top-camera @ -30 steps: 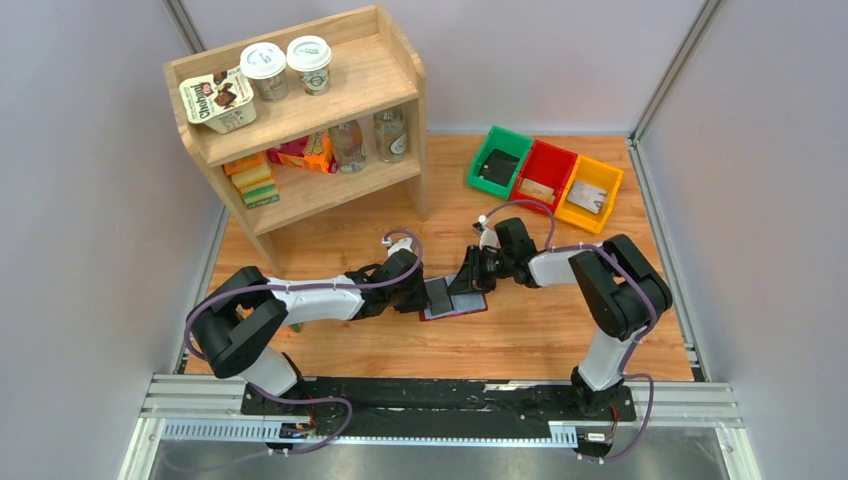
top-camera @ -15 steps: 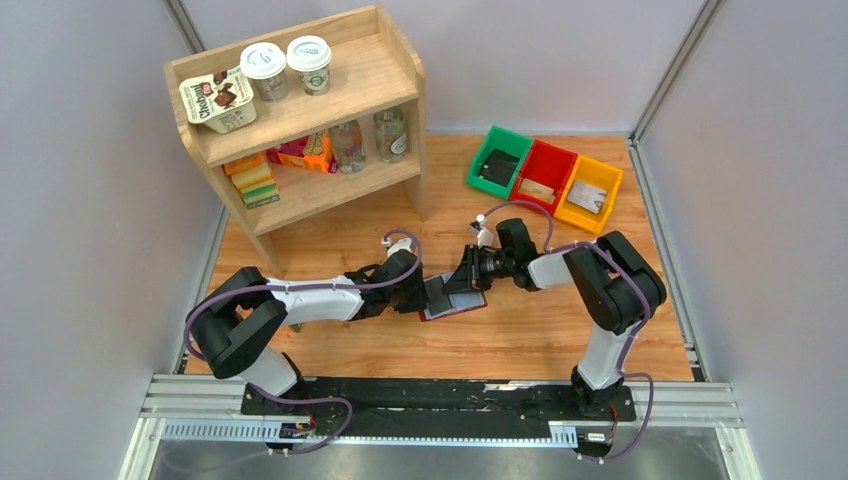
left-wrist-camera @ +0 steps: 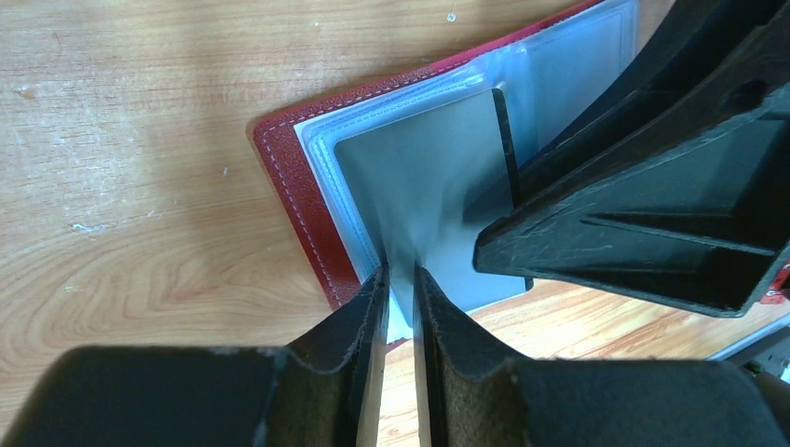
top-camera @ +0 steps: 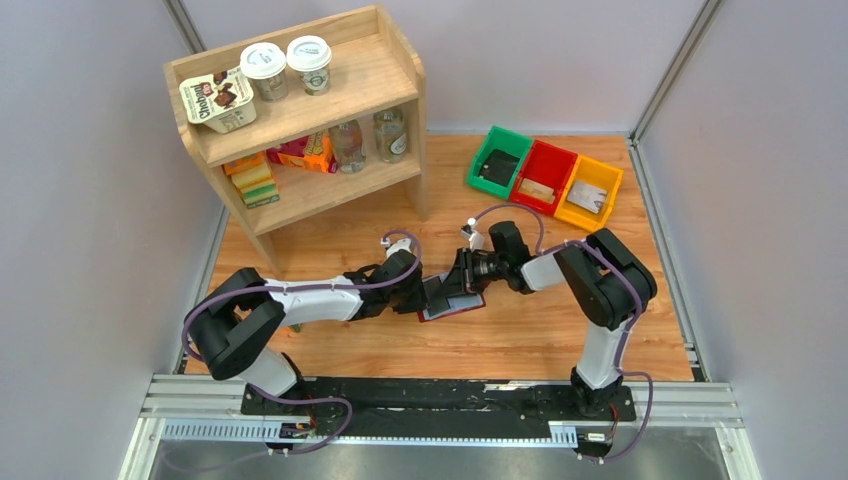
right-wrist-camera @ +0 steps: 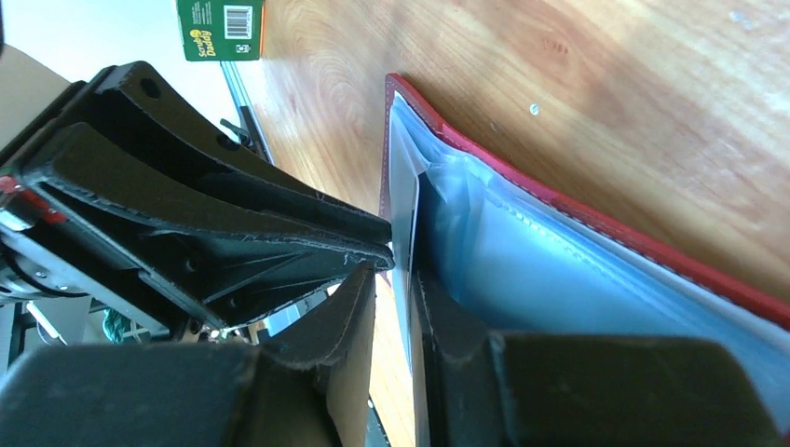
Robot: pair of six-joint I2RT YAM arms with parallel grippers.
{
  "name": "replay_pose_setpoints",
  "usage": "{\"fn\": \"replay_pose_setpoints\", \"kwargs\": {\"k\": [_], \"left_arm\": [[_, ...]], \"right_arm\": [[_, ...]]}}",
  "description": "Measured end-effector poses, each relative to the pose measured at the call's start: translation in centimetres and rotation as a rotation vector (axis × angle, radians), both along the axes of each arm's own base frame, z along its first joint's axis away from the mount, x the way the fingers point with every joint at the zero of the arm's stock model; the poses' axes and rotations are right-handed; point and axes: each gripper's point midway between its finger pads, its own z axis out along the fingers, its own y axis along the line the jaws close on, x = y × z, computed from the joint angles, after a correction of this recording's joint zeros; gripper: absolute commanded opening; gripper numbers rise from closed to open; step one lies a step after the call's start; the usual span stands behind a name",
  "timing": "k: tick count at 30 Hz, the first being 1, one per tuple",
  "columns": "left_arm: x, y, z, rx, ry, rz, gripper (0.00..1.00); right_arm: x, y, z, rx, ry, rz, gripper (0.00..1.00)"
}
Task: Take the credit cards out of the card holder
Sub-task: Remove the credit card from the card holder.
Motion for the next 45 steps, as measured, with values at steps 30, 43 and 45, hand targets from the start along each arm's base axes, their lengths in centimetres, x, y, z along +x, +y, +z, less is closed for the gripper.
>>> {"fn": "replay_pose_setpoints", "kwargs": {"k": [30,43,45], "left_arm": [[-0.4,1.9,-0.2,0.055,-0.011,0.036,0.26],[-0.3,1.9,-0.2,0.053,-0.011,0.039,0.35],[-0.3,1.9,-0.1,0.052,-0.015,0.04,0.42]], "right_arm": [[0.4,-0.9,0.7,0.061,0.075,-0.021,0.13],[1.6,-4.3,0.8,0.033,0.05,-0.103,0.0],[1.5,-4.8,1.3,0.017,0.029,-0.111,0.0]]}}
